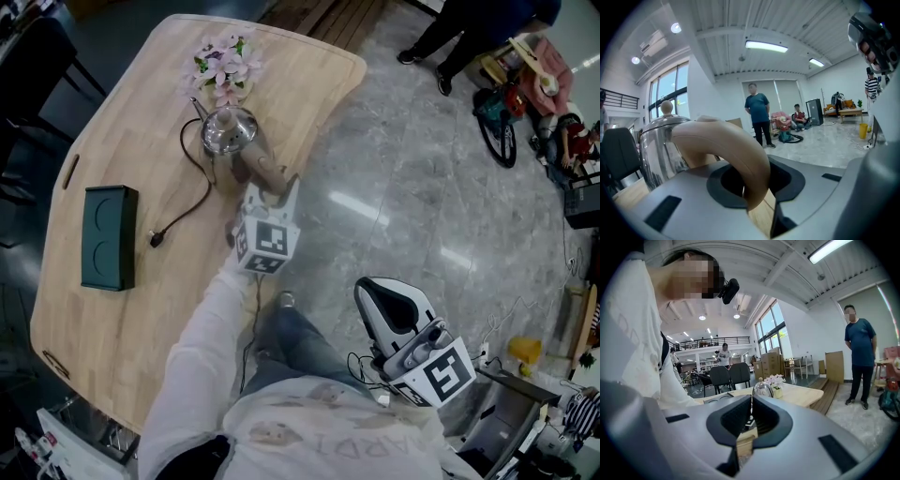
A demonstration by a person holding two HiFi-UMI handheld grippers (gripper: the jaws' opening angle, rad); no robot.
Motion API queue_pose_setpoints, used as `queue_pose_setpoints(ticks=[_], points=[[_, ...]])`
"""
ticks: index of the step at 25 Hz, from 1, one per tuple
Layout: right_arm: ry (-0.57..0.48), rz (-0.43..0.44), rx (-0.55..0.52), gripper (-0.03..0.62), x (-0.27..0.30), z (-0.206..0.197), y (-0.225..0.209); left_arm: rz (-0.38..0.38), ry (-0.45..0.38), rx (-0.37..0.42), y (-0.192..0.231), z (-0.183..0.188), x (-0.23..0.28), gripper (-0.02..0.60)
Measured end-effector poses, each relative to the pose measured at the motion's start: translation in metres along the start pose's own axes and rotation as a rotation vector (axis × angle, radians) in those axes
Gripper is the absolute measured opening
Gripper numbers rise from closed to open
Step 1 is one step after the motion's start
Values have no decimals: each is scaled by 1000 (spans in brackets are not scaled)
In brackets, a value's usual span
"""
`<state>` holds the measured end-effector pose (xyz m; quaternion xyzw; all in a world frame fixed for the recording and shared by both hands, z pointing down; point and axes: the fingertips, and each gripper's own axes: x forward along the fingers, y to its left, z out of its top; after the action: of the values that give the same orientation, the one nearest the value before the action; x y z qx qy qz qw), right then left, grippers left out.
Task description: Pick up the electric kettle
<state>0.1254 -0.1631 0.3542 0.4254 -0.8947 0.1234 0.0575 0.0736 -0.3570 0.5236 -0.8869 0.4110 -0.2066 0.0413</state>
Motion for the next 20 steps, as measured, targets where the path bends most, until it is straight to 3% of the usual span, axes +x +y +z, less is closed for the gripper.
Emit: queue_pose_setpoints(ticks=[6,10,20], points=[[-10,8,-8,18,-3,3,7,-9,-29,0,5,9,-13,97],[-22,25,-16,18,-2,6,16,-3,-59,72,9,26,-24,97],[-71,78,-40,18,-13,18,59,-101,-127,190,-14,81,-98,97]])
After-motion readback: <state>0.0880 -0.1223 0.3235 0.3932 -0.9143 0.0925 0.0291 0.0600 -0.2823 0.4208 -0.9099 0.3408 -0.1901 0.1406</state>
